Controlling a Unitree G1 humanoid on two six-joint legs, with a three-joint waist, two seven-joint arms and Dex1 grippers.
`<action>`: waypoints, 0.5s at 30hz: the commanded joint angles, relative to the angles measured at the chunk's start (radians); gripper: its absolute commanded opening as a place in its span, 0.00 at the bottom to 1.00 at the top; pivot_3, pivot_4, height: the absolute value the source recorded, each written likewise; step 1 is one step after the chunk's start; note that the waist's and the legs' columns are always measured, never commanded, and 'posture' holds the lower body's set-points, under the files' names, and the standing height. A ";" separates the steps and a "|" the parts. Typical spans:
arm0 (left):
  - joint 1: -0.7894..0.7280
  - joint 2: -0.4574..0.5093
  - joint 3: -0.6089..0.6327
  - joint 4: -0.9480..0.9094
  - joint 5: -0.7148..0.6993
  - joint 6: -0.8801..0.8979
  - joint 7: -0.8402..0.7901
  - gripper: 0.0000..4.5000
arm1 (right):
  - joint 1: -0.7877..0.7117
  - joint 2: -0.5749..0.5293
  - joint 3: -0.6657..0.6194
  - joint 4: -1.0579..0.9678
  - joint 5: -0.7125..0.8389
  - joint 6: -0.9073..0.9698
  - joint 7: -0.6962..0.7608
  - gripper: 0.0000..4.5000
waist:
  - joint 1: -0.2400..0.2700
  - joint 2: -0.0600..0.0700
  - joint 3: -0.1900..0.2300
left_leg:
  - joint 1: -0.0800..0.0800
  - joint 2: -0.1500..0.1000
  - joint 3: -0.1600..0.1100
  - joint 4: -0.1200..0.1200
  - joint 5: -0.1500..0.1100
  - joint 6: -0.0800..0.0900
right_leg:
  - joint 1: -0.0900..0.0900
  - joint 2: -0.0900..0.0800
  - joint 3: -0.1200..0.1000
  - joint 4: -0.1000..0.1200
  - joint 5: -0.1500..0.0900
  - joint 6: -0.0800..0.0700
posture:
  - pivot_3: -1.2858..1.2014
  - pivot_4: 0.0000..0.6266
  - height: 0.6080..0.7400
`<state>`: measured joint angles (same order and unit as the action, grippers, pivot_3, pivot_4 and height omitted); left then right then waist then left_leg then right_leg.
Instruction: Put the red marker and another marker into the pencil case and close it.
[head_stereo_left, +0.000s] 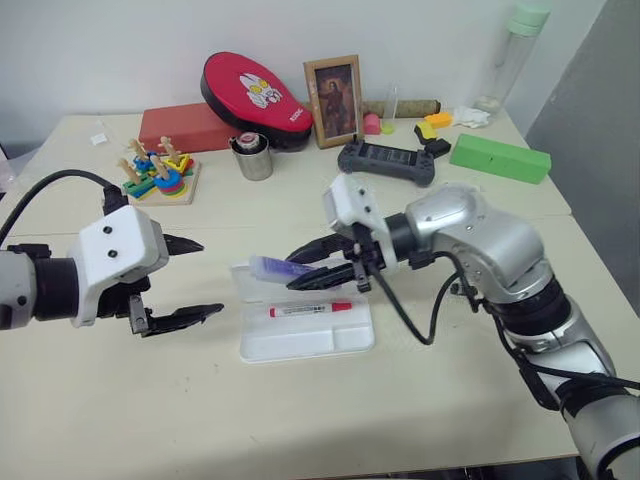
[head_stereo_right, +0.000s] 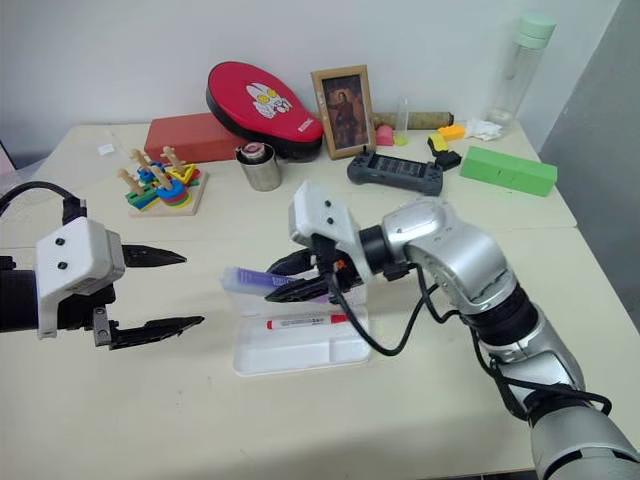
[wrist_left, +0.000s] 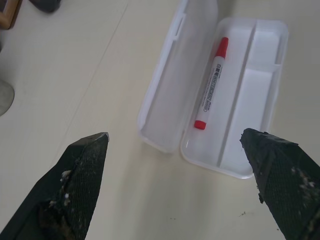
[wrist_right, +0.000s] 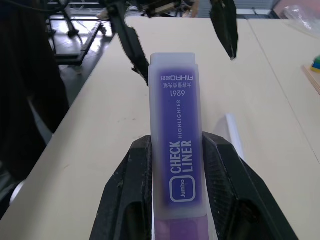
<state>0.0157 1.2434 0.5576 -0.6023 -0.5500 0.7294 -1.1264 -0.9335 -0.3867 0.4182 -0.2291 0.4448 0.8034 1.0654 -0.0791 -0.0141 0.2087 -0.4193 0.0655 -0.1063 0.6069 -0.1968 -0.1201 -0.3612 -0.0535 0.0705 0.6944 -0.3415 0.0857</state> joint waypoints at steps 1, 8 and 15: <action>-0.013 0.020 0.008 0.018 0.022 -0.029 -0.014 1.00 | 0.019 0.020 0.011 -0.044 0.008 0.051 -0.039 0.23 | 0.000 0.000 0.000 | 0.000 0.000 0.000 0.000 0.000 0.000 | -0.001 0.000 0.000 0.000 0.000 0.000 | 0.52 0.24 1.00; -0.023 0.034 -0.004 0.058 0.043 -0.058 -0.035 1.00 | 0.063 0.050 0.050 -0.089 0.024 0.131 -0.086 0.23 | -0.001 0.000 0.000 | -0.001 0.000 0.000 0.000 0.000 0.000 | -0.002 0.000 0.000 0.002 0.000 0.000 | 0.52 0.24 1.00; -0.058 0.046 -0.042 0.100 0.056 -0.091 -0.047 1.00 | 0.092 0.061 0.139 -0.044 -0.061 0.066 -0.115 0.23 | -0.002 0.000 0.000 | -0.002 0.000 0.000 0.000 0.000 0.000 | -0.004 0.000 0.000 0.002 0.000 0.000 | 0.52 0.24 1.00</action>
<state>-0.0200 1.2684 0.5146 -0.5059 -0.5042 0.6599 -1.1693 -0.8412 -0.3329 0.5467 -0.2623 0.4049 0.9074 0.9565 -0.0807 -0.0143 0.2086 -0.4214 0.0658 -0.1060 0.6070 -0.1967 -0.1201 -0.3653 -0.0530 0.0709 0.6969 -0.3419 0.0852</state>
